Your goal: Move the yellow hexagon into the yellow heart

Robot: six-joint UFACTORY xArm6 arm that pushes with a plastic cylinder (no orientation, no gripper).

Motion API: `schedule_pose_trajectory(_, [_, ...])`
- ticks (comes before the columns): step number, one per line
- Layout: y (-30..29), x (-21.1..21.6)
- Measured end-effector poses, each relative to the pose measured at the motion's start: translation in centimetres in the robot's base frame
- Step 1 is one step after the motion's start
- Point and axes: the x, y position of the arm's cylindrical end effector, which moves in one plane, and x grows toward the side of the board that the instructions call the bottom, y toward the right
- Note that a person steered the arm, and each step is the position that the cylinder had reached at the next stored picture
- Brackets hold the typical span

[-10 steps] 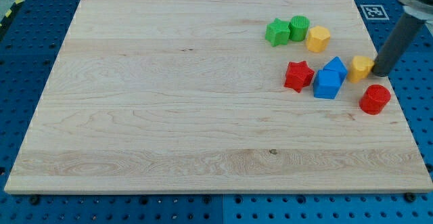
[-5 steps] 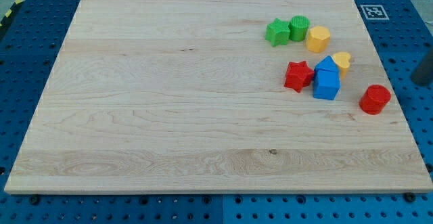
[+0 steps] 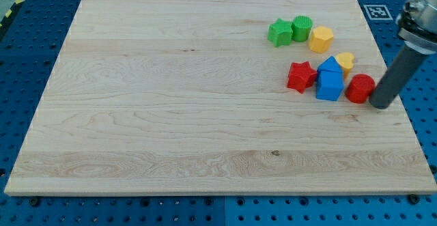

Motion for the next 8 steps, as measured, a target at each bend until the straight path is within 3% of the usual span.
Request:
schedule_pose_trajectory(1, [-0.9,-0.9])
schedule_pose_trajectory(2, [2.6,-1.0])
schedule_pose_trajectory(3, [7.0,-4.3])
schedule_pose_trajectory(4, [6.9,-9.5])
schedule_pose_trajectory(6, [-1.0,-16.9])
schedule_pose_trajectory(8, [-9.2,-17.1])
